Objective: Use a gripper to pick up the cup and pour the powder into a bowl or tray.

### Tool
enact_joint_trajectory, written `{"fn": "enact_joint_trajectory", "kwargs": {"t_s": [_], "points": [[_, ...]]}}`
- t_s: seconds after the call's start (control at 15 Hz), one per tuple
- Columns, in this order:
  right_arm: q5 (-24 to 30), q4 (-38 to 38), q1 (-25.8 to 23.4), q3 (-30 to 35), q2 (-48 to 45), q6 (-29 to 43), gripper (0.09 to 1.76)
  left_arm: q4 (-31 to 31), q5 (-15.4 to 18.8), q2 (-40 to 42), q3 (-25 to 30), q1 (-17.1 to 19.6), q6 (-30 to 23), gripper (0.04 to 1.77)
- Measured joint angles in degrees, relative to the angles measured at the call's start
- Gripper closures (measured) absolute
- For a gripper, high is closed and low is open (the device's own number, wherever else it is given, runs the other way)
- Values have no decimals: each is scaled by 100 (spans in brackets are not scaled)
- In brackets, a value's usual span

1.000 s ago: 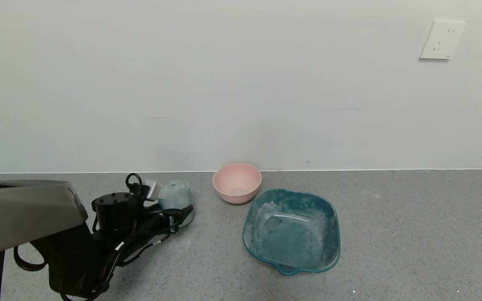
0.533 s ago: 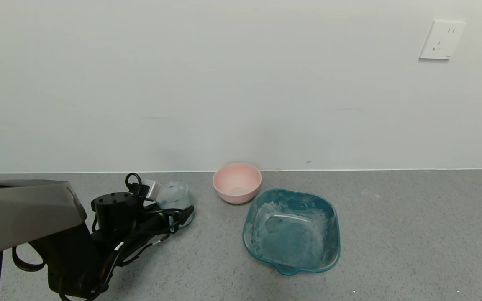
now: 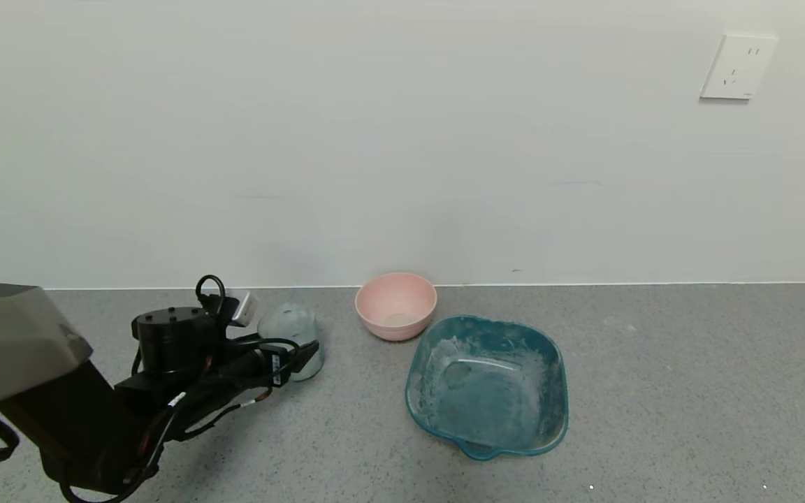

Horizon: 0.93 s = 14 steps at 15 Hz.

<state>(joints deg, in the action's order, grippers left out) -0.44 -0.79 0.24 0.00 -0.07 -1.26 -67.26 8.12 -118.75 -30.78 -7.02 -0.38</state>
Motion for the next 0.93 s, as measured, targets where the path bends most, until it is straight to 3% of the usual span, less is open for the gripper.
{"fn": "enact_joint_trajectory", "kwargs": {"t_s": [0.47,0.93], "points": [[0,0,0,0,0,5,14,1947,-22,2057,0,206,13,12],[0,2,0,0,0,5,14,3945,-18,4493,-107,875,28,11]]}}
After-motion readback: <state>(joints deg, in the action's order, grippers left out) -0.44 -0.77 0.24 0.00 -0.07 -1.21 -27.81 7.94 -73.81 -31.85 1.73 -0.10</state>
